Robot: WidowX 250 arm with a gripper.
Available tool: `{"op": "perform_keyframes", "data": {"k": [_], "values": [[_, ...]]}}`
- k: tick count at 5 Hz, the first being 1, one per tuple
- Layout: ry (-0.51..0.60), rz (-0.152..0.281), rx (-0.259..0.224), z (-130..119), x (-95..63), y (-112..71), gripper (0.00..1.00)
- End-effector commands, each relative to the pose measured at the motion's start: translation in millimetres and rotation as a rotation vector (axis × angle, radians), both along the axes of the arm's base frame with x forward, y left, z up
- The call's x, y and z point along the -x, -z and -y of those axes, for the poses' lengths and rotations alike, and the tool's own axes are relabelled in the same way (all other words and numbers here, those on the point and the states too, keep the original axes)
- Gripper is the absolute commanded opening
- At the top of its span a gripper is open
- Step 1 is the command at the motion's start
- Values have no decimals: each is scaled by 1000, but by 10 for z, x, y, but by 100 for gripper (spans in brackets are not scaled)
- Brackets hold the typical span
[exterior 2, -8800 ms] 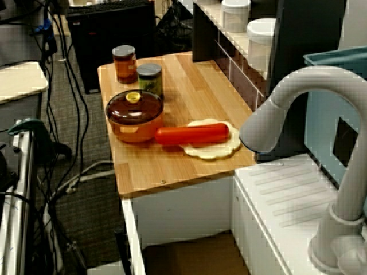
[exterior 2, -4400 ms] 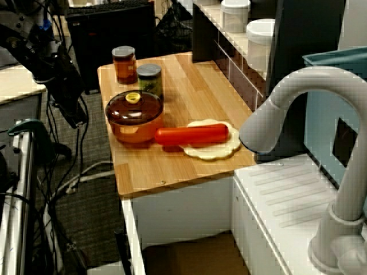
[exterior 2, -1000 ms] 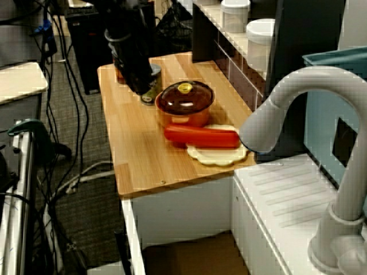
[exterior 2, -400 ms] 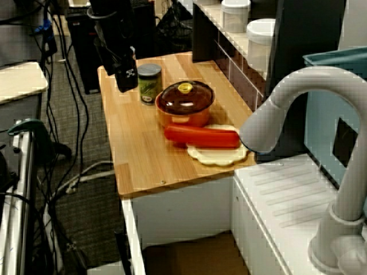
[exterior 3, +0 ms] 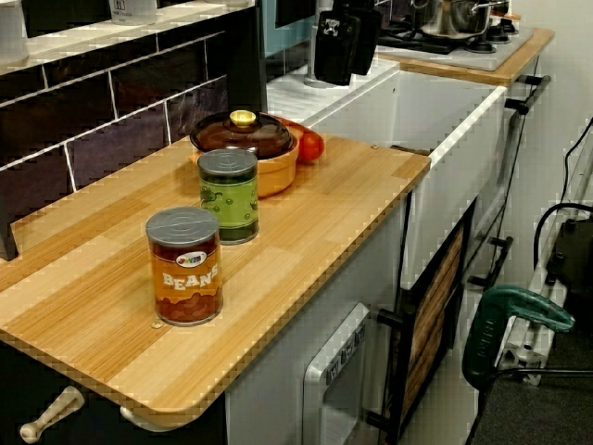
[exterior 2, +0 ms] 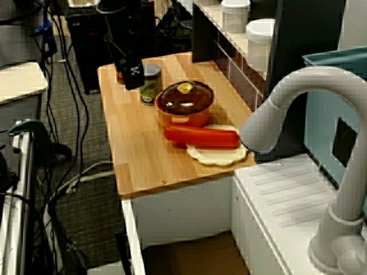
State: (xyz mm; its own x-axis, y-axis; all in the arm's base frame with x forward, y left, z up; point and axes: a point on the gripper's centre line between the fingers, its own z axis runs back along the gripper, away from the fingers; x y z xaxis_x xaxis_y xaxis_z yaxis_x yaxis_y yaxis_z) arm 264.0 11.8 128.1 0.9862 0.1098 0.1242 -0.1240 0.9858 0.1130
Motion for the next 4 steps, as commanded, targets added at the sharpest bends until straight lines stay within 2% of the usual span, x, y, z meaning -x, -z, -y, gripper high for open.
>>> {"op": "perform_keyframes", "data": {"k": [1,3,4], "values": [[74,30,1,-231,-301,-225,100],[96,14,-2,-233,-604,-171,100],[135,11,40,-239,-705,-118,100]]}}
